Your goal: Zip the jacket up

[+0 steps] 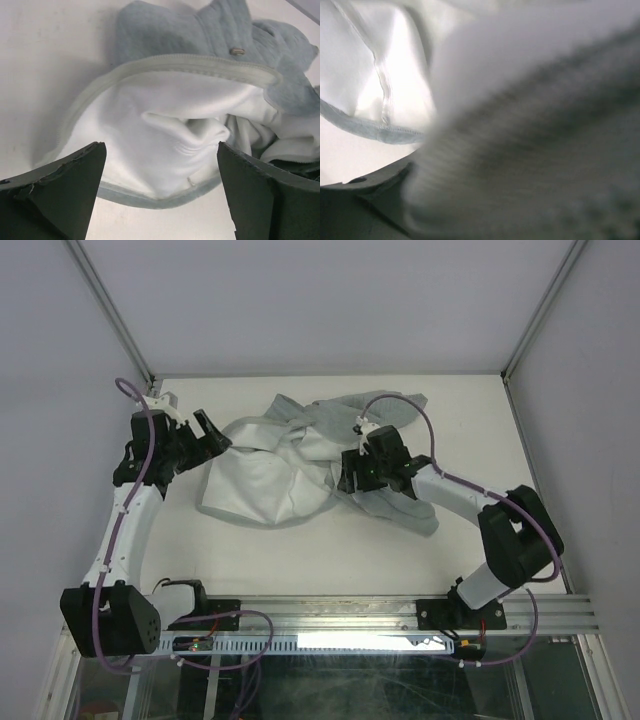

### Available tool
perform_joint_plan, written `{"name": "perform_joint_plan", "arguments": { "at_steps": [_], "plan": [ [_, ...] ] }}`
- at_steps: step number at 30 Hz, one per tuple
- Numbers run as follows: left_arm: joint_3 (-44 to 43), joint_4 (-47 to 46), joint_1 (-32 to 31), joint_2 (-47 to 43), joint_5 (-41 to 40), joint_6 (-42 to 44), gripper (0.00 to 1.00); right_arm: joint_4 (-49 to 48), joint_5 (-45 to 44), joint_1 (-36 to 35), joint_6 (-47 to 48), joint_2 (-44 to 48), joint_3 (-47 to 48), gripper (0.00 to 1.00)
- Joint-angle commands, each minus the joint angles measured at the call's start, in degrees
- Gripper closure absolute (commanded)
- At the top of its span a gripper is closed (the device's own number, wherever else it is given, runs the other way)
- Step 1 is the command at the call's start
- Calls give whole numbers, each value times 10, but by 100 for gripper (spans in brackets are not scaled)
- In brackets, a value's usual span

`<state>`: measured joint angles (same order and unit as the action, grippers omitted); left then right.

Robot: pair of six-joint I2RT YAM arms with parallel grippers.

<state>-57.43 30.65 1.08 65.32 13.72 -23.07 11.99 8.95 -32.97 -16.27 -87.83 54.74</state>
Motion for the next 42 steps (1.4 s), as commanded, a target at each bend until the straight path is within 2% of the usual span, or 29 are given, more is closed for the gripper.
{"name": "perform_joint_plan", "arguments": {
  "at_steps": [1,4,10,15,21,28,33,36,39,42],
  "plan": [
    [26,-41,47,-23,-4,11,3,-52,38,-17,-14,-30,-5,32],
    [49,-66,68,-9,33,4,1,-39,34,-17,-10,-30,0,32],
    [66,-107,110,37,112,14,1,-18,28,-17,8,55,-14,31],
    [91,-210,176,91,276,-33,1,-17,52,-17,13,114,-39,31],
    [83,-295,232,184,389,-74,1,-48,67,-18,22,174,-84,29],
    [51,-289,248,274,385,-45,4,-73,79,-18,30,214,-121,29],
    [38,-285,247,339,447,-36,6,-83,87,-18,32,222,-132,29],
    [57,-278,235,309,457,-39,8,-86,85,-18,33,230,-137,28],
    [71,-259,195,266,448,-29,9,-90,82,-18,31,236,-141,28],
    [79,-243,153,248,444,-28,19,-90,81,-18,27,239,-142,28]
  ]
}}
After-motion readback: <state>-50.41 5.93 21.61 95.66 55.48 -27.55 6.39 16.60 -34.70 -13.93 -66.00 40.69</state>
